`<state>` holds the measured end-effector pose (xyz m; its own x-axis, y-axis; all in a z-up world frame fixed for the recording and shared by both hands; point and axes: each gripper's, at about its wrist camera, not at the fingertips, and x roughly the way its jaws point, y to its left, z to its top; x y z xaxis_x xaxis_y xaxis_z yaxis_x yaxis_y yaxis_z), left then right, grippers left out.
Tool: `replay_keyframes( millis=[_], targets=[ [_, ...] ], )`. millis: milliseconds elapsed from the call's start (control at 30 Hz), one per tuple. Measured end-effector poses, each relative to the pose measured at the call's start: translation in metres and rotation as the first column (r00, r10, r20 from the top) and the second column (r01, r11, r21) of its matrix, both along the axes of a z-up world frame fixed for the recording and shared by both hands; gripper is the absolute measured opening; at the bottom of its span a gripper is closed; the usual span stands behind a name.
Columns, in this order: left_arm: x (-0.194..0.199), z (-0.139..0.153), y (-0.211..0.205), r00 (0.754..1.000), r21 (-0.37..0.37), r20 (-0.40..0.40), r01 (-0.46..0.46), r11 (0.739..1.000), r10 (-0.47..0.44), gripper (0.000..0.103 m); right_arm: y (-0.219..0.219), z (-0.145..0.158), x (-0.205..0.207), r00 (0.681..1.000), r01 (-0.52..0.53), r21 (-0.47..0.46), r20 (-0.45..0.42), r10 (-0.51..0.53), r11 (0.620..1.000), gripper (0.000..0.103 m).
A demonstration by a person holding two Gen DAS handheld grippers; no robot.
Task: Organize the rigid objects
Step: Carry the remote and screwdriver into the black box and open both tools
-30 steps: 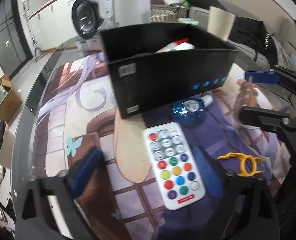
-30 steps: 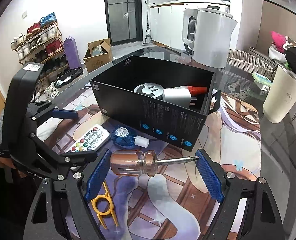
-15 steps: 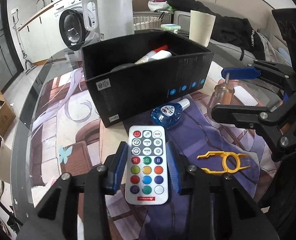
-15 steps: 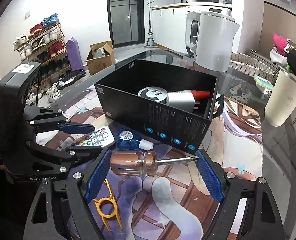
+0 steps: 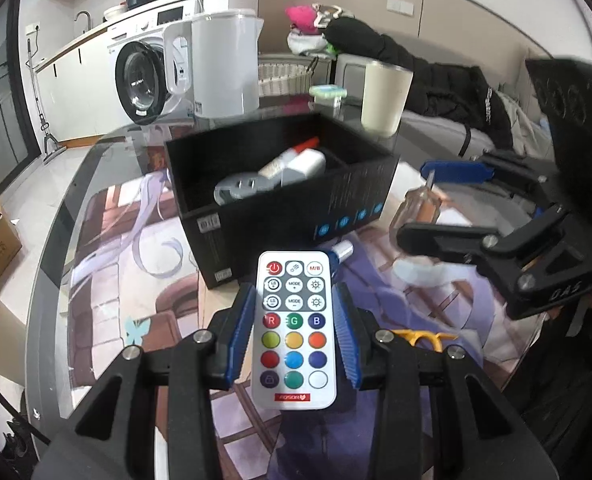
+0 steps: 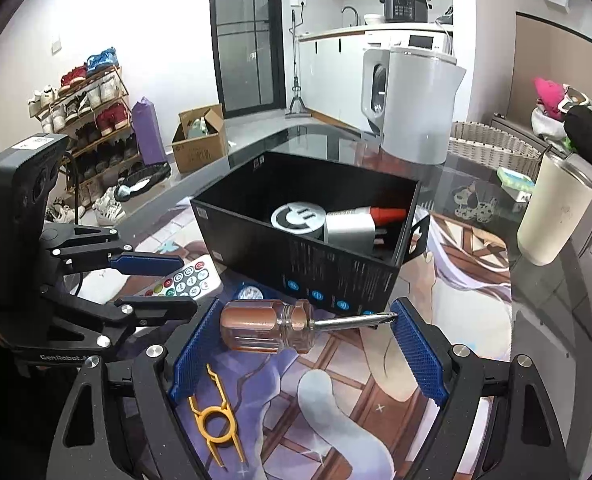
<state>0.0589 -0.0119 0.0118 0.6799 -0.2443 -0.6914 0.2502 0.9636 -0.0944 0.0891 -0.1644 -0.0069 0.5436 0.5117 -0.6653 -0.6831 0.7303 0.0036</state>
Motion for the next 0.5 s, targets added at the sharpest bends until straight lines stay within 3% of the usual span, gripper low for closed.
replay_keyframes(
  millis=[500],
  targets=[
    [0.015,0.040,0.009,0.990,-0.074,0.131,-0.046,0.996,0.055,0.038,-0.001,0.024,0.004,0.995,0.014,0.092,0.098,-0.023,0.996,0.086]
  ],
)
